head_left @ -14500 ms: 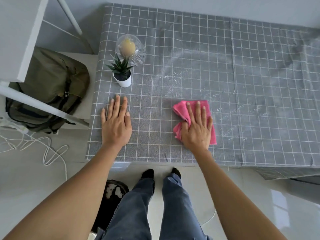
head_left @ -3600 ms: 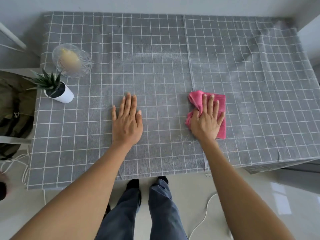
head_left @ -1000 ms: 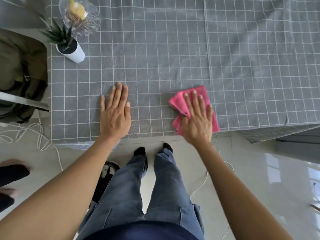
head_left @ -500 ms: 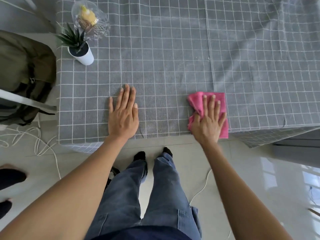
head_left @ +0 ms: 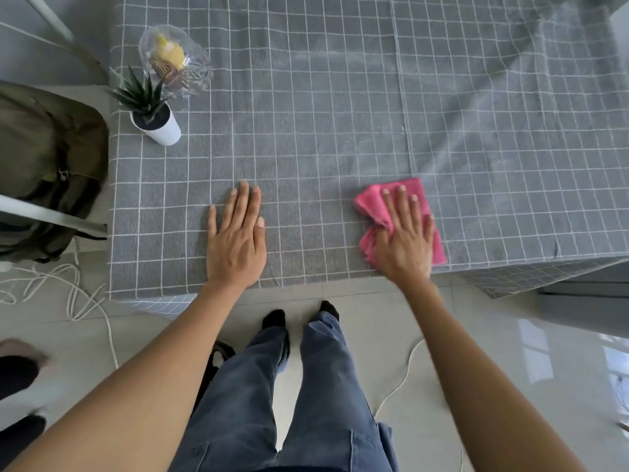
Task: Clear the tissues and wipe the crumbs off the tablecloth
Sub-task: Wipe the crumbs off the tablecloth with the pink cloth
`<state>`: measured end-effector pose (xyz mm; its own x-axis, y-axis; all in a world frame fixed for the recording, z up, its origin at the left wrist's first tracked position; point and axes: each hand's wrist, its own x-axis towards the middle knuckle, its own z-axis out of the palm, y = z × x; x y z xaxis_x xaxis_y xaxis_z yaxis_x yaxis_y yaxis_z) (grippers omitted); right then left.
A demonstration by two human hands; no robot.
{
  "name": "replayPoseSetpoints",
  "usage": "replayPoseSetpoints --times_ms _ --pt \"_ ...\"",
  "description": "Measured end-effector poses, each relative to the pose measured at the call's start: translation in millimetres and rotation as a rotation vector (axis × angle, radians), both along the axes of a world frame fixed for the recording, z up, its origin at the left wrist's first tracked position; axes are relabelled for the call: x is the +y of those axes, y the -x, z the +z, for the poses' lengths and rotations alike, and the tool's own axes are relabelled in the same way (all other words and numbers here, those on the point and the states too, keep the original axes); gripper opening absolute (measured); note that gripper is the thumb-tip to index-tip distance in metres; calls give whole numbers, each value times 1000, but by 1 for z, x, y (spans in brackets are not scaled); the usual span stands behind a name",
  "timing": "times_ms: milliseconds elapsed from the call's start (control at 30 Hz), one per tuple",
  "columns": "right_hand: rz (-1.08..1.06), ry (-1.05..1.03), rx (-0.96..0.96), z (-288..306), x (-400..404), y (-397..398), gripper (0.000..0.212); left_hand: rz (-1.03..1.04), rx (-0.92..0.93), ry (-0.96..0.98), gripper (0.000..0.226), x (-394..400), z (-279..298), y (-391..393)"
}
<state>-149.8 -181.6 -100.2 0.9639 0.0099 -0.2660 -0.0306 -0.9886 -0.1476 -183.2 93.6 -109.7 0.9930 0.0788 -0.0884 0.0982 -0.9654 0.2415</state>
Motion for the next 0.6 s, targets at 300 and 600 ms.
replayPoseSetpoints --times_ms 300,600 --pt "-378 -54 -40 8 -56 -31 59 13 21 24 56 -3 2 -6" --pt "-80 -109 -45 1 25 -42 65 1 37 82 53 -48 5 -99"
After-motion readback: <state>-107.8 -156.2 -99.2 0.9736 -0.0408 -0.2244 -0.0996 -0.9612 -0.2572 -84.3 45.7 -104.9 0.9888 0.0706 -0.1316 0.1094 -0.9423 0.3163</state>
